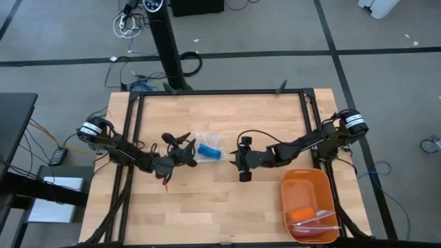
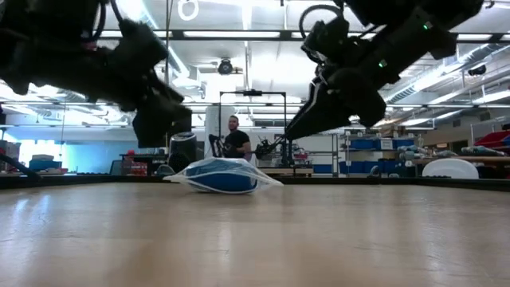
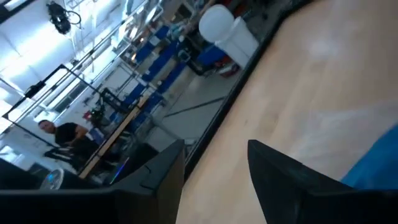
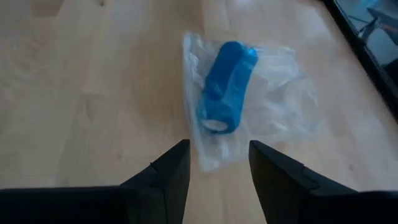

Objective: Roll bandage
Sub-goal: Put the blue bandage into the transparent zip lock bag

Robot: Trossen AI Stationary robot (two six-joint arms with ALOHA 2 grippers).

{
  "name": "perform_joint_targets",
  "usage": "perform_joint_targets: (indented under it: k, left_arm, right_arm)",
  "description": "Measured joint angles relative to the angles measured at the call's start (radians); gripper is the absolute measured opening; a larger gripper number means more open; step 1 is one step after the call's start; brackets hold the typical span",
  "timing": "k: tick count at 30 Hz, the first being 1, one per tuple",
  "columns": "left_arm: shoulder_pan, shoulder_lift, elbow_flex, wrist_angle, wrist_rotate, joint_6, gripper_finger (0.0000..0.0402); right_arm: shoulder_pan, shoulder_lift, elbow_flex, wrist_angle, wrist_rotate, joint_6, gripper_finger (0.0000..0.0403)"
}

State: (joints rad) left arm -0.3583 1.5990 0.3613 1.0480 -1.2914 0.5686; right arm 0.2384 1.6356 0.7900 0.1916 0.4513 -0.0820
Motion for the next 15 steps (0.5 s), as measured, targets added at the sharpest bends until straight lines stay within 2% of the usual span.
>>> perform_joint_targets:
  k: [3,8,15]
  left_arm:
    - [-0.031,0.000,0.022,0.023,0.011,-0.004,0.0183]
    - [-0.114,0.000,0.038,0.009,0.106,-0.112,0.0182]
    - [-0.233,0.000,0.037,-0.124,0.088,-0.153,0.0182]
  right_arm:
    - [-0.014,0.000,0.035,-0.027,-0.031,-0.026,0.0162]
    - [-0.044,0.008,0.045,-0.040,-0.078,0.026,0.0162]
    - [-0.052,0.141,0.056,-0.010,-0.069,0.062,0.0162]
